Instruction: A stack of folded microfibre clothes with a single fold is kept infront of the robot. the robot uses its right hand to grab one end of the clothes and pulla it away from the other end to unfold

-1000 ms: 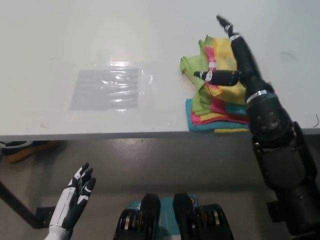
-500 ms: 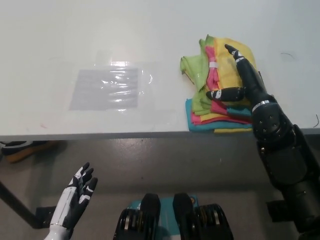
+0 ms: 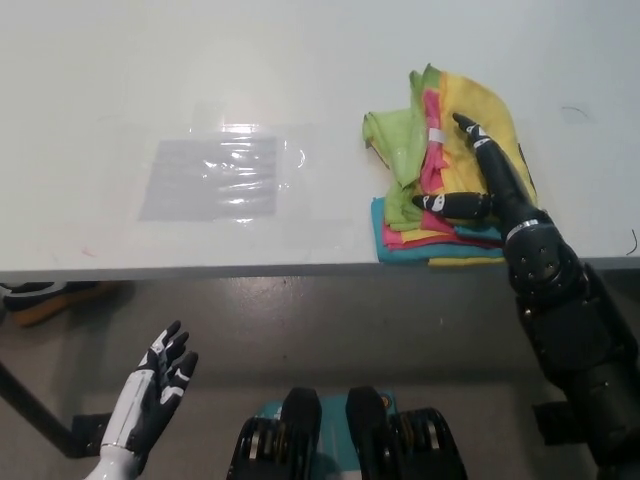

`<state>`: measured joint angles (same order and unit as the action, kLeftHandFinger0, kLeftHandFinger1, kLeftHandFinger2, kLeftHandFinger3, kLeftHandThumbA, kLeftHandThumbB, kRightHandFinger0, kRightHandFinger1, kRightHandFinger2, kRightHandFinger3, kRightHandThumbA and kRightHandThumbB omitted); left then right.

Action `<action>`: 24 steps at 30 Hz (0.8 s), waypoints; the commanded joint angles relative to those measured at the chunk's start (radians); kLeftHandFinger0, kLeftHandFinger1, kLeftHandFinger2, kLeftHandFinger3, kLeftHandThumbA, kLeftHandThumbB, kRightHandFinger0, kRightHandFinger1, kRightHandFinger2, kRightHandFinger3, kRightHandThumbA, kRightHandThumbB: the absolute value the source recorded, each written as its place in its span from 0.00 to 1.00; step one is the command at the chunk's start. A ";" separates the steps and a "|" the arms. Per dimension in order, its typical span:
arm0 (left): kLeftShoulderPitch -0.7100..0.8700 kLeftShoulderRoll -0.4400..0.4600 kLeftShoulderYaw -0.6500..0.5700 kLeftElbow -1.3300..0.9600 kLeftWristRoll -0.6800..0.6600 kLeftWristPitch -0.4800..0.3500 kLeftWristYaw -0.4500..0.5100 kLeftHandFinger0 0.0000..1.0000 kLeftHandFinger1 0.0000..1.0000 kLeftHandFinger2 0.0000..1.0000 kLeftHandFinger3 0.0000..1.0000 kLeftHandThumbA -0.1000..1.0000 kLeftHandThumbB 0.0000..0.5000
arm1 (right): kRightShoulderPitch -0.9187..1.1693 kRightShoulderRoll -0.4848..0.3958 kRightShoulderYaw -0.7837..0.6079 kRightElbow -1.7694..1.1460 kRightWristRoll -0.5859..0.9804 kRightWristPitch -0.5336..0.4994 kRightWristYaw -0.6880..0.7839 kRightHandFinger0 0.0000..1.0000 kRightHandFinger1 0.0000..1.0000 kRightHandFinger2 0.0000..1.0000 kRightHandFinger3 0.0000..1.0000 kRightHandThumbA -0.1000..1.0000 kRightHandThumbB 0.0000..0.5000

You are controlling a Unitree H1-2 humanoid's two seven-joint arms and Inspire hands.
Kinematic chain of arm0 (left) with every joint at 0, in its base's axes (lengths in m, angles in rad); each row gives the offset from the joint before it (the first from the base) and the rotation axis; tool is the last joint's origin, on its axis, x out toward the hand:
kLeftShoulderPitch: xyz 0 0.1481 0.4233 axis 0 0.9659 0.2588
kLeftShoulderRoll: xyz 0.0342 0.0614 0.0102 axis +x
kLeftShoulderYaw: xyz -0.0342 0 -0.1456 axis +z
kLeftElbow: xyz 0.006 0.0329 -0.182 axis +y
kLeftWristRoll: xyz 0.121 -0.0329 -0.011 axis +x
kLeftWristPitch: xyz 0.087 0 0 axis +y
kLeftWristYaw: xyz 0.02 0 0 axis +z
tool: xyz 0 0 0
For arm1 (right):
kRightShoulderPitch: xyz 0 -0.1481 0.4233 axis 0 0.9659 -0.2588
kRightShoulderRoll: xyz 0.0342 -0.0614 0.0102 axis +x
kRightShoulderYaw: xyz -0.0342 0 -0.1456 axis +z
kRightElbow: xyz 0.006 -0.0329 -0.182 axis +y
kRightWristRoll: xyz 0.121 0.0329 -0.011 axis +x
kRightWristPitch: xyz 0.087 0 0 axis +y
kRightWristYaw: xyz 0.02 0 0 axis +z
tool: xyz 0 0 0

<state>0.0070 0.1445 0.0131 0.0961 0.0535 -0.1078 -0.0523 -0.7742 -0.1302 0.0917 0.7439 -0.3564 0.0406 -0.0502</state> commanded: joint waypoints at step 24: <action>-0.067 0.023 0.008 -0.016 -0.006 -0.009 -0.018 1.00 1.00 1.00 1.00 0.84 0.24 | -0.070 -0.012 -0.042 0.191 0.042 -0.116 -0.284 0.06 0.49 0.88 0.87 0.00 0.31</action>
<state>-0.0270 0.1461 0.0158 0.0980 0.0496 -0.1025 -0.0640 -0.8239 -0.1271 0.0726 0.9035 -0.3412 -0.0404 -0.2849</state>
